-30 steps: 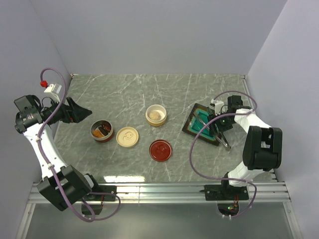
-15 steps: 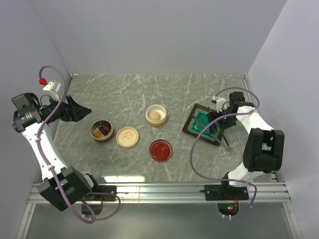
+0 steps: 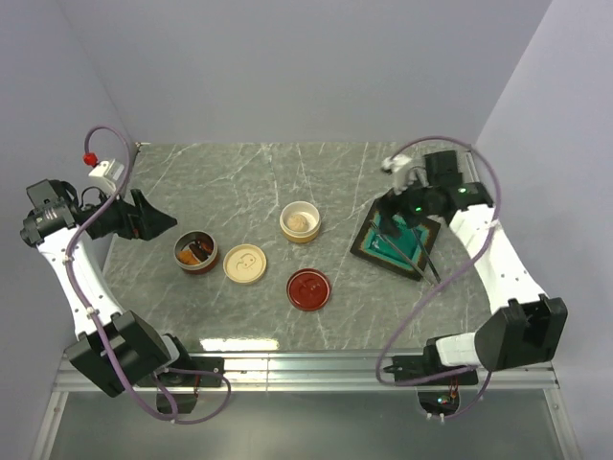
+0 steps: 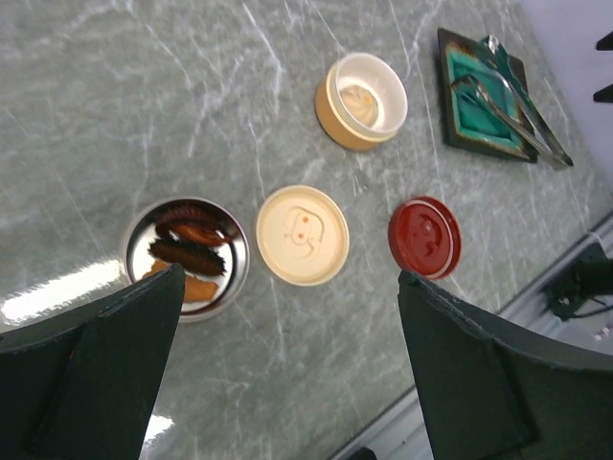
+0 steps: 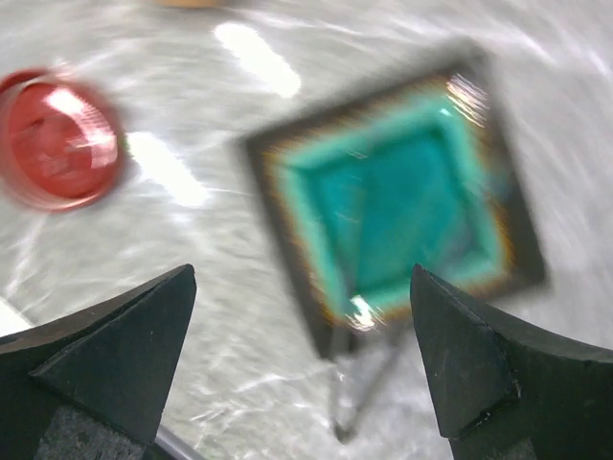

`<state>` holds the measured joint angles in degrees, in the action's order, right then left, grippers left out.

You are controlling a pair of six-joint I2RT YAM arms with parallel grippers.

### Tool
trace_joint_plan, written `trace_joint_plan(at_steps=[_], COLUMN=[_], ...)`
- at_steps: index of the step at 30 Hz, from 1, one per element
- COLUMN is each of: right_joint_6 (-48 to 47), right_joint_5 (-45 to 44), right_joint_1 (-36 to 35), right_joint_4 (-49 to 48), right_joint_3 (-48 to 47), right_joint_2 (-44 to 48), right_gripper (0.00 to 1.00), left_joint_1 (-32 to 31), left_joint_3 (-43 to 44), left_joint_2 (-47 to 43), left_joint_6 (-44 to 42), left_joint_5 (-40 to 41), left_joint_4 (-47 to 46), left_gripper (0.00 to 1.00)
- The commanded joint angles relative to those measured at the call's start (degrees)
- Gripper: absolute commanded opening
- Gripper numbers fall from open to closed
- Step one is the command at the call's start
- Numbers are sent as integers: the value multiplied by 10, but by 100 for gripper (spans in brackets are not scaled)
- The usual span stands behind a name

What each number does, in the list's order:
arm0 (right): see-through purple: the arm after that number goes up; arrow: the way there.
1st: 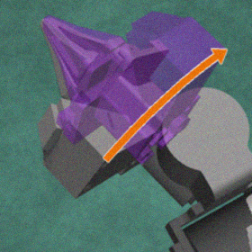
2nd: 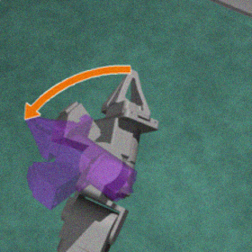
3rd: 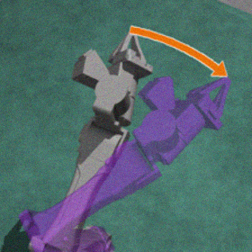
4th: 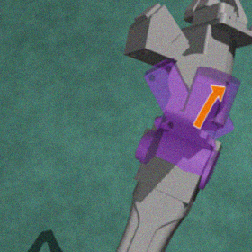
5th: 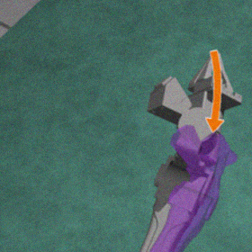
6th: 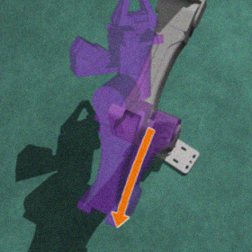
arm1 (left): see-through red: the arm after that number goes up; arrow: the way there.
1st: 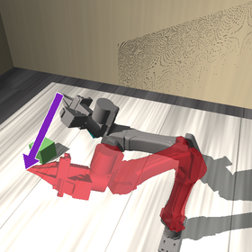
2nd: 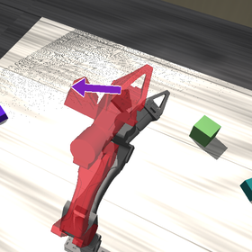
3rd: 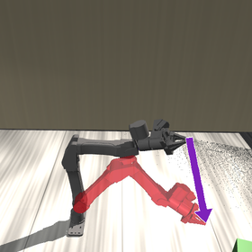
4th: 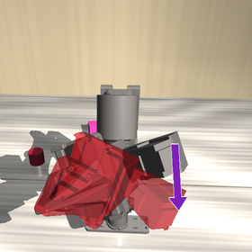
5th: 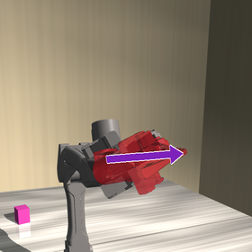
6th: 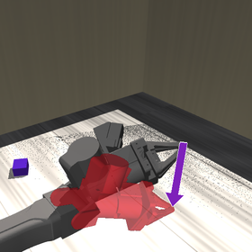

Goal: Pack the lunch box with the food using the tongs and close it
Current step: Put down the clamp, then pick up the lid of the lunch box with the right arm

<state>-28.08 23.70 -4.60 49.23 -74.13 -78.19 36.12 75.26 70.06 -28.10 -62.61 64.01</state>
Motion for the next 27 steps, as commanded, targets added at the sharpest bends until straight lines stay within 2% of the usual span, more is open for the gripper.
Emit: trace_joint_plan(at_steps=[1,5,10,14,18,22,27], right_joint_6=[-28,-45,-68,-86,-97,-99,-98], right_joint_5=[8,-8,-59,-83,-96,-112,-126], right_joint_1=[-121,-260,-405,-479,-531,-560,-582], right_joint_4=[18,-11,-62,-110,-167,-212,-264], right_joint_3=[14,52,89,132,157,173,191], right_joint_2=[41,31,-28,-63,-82,-96,-107], right_gripper=[99,97,89,82,77,69,64], left_joint_1=[-3,-3,-3,-3,-3,-3,-3], left_joint_3=[16,9,-4,-18,-35,-38,-29], left_joint_2=[18,37,15,-23,-51,-51,-43], left_joint_6=[-84,-170,-163,-175,-176,-206,-227], left_joint_5=[-6,-25,-1,4,5,-3,-32], left_joint_4=[80,144,124,105,82,108,134], left_gripper=[99,98,99,100,99,99,96])
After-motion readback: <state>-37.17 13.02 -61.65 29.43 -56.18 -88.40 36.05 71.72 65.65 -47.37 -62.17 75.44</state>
